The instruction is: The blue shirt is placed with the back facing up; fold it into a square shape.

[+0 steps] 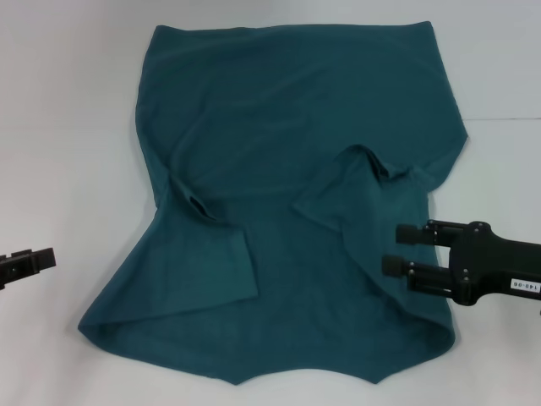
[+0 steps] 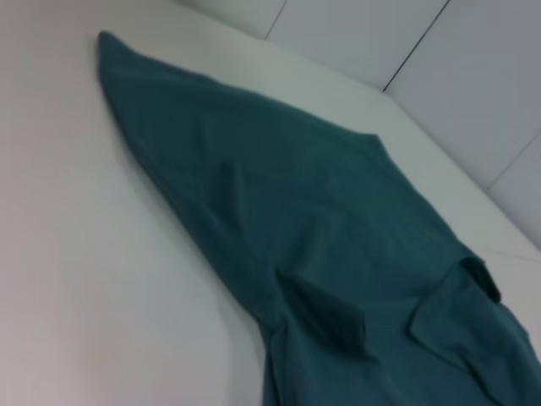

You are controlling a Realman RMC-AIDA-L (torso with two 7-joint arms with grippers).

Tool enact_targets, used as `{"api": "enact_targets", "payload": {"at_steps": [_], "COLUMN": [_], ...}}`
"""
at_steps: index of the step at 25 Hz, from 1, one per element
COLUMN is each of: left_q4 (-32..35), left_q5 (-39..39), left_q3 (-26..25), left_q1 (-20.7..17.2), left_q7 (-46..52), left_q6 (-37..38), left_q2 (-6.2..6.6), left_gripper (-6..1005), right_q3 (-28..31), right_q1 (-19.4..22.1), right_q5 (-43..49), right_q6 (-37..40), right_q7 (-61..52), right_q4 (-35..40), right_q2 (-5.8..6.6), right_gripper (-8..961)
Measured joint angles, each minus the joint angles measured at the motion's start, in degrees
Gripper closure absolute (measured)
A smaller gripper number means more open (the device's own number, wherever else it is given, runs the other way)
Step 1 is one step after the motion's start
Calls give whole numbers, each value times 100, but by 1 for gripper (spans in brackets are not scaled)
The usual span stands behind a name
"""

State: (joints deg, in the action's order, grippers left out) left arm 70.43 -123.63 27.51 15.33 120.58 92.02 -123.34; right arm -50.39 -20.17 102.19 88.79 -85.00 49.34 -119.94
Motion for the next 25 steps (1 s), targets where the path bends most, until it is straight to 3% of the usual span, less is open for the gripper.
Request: {"api": "enact_targets", "payload": {"at_steps": [11,18,25], "left_q4": [-48,-2,87], "left_q5": [-1266,-1873,-2694], "left_q3": [153,783,1346], "left_q1": [779,1213,1393], "left_q7": [829,1686,1998], "left_q6": [-106,-114,-104], "left_q2": [28,161,215], "left_gripper": [551,549,550], "right_q3": [-91,-486,-460], "right_q1": [-25,-265,-612], "right_q5": [180,240,248], "right_q6": [-811,-1735,-1973], "right_q7": [509,891,1051], "right_q4": [-382,-650,-867], "right_q2": [-8,-5,31], "right_gripper": [328,328,329]}}
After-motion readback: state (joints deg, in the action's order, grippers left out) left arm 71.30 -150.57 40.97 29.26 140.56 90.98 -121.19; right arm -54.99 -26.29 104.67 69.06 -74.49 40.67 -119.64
